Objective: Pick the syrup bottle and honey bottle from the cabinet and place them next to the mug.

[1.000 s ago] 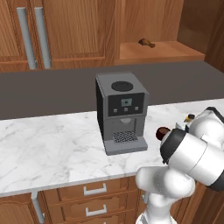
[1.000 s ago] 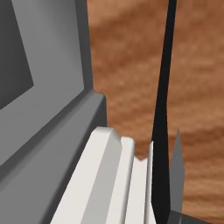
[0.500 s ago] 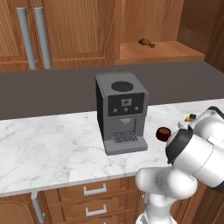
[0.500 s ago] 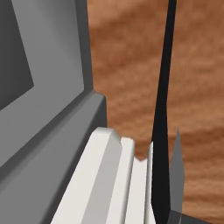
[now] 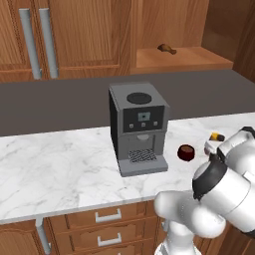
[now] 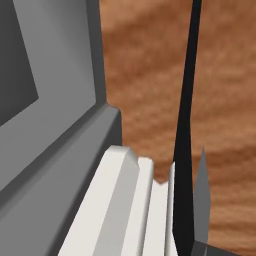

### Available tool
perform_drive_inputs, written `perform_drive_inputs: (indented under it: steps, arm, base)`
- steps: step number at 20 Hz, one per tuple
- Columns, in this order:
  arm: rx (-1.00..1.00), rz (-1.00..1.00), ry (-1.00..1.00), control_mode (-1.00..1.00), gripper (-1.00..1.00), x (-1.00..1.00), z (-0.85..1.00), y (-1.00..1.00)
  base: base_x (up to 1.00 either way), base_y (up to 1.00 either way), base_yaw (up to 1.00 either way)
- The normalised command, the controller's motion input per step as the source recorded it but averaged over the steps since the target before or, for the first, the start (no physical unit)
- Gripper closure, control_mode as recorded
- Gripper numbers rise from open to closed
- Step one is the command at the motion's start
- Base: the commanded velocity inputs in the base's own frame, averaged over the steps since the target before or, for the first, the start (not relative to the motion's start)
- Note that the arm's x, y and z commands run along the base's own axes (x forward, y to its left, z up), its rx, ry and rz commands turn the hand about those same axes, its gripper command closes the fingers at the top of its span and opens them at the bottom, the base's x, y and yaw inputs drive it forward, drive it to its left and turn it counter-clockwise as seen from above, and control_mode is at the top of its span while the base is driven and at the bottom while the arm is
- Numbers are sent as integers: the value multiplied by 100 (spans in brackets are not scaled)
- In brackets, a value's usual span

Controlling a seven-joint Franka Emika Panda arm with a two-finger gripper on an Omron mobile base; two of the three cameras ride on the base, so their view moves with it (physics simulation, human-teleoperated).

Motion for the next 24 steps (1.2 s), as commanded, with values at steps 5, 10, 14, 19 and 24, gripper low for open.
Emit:
perform_drive_inputs:
  steps: [5, 10, 14, 19, 24]
  arm:
    - [0, 0, -14, -100, -100, -48, 7, 0]
    - [0, -1, -13, -100, -100, -97, 1, 0]
    - [0, 0, -8, -100, -100, -100, 0, 2]
    - [0, 0, -6, -100, -100, -100, 0, 10]
    - [4, 2, 0, -100, -100, -100, -1, 44]
  base:
    - [0, 0, 0]
    - [0, 0, 0]
    - [0, 0, 0]
    - [0, 0, 0]
    - [0, 0, 0]
